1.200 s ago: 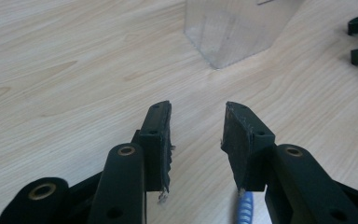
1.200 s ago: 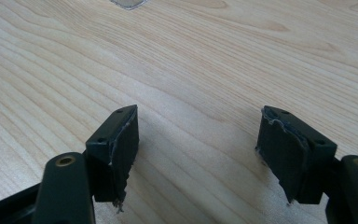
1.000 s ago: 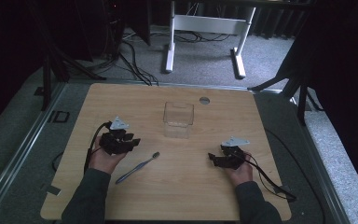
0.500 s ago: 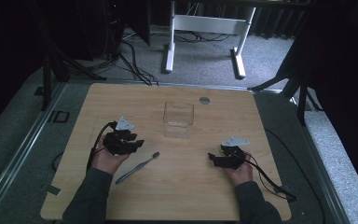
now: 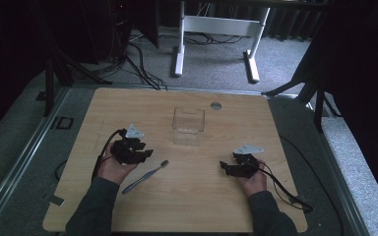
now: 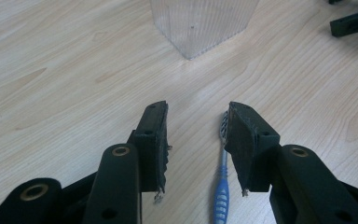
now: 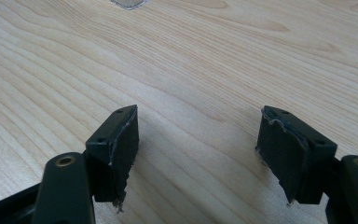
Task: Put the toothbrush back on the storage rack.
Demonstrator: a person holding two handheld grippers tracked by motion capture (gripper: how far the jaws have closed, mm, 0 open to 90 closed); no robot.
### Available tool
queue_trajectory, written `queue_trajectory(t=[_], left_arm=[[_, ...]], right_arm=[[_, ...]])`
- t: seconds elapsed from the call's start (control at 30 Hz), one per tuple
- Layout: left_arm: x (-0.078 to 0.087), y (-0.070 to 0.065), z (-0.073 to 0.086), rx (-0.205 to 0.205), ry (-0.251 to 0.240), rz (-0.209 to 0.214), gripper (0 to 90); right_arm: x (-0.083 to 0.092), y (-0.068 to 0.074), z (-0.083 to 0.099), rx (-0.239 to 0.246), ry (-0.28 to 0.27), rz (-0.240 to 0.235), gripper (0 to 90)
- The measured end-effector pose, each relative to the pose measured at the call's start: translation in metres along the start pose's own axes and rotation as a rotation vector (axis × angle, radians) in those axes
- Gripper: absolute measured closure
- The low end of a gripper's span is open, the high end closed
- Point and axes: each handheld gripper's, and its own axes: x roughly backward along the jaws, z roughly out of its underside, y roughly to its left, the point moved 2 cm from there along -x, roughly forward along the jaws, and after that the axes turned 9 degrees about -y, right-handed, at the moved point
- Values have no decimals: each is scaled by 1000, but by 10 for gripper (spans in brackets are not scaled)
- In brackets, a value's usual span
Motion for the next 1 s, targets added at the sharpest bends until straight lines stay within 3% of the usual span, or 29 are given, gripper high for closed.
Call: queue_trajectory(t=[1.0], left_arm=[[-9,0,5,-29,108,10,590]], right_arm=[[0,0,0,1,0,-3,287]])
